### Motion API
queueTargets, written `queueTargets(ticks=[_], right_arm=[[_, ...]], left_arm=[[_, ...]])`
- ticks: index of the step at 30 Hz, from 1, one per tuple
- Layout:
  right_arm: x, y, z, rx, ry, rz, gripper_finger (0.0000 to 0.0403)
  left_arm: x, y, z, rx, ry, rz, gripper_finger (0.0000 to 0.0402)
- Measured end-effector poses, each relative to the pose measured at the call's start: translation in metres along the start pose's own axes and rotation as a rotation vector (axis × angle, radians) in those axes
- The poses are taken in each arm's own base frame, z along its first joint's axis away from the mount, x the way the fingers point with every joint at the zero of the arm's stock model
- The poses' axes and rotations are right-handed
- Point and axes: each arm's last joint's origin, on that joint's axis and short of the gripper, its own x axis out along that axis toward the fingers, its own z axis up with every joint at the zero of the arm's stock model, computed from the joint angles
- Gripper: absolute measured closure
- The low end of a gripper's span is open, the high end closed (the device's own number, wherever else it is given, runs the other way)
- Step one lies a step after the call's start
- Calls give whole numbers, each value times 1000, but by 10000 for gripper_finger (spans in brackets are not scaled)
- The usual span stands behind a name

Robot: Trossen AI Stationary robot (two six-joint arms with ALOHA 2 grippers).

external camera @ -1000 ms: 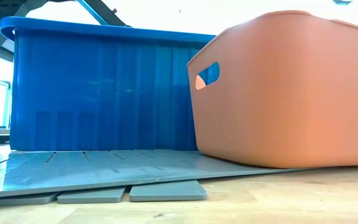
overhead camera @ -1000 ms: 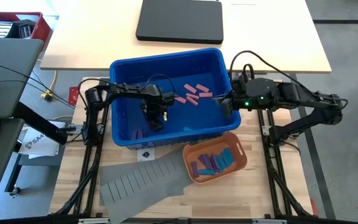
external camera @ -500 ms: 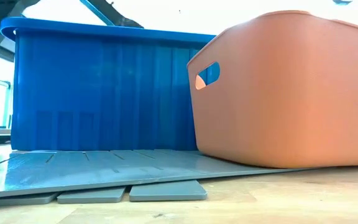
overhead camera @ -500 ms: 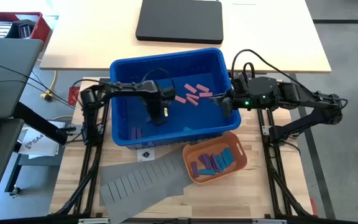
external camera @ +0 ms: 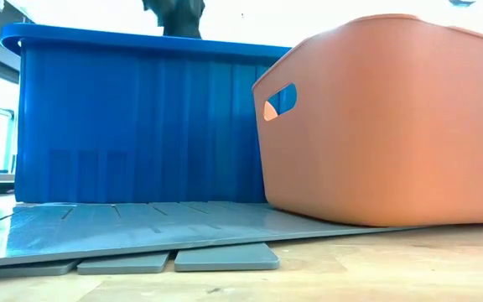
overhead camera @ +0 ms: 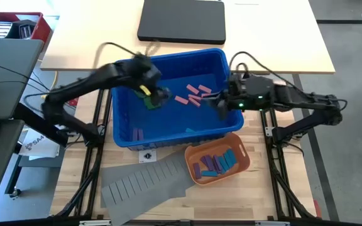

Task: Sort blocks
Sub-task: Put the purple block into the orange bin

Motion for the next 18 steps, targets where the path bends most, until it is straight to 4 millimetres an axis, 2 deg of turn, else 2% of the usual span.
queueTargets(ticks=[4, 8, 13, 15, 18], right_arm=[[32, 1, -8, -43, 63, 49, 300], [73, -1, -17, -43, 74, 73, 244], [114, -5, -20, -67, -8, 109, 164], [123, -6, -18, -58, -53, 130, 143], [128, -5, -13, -63, -99, 209, 132]], left_arm=[[-47, -19, 11, 56, -264, -241, 314], [-80, -35, 18, 162, -461, -409, 314], [-89, -40, 21, 110, -502, -509, 314], [-89, -43, 20, 98, -491, -529, 314], [-89, -48, 19, 105, -487, -550, 314]])
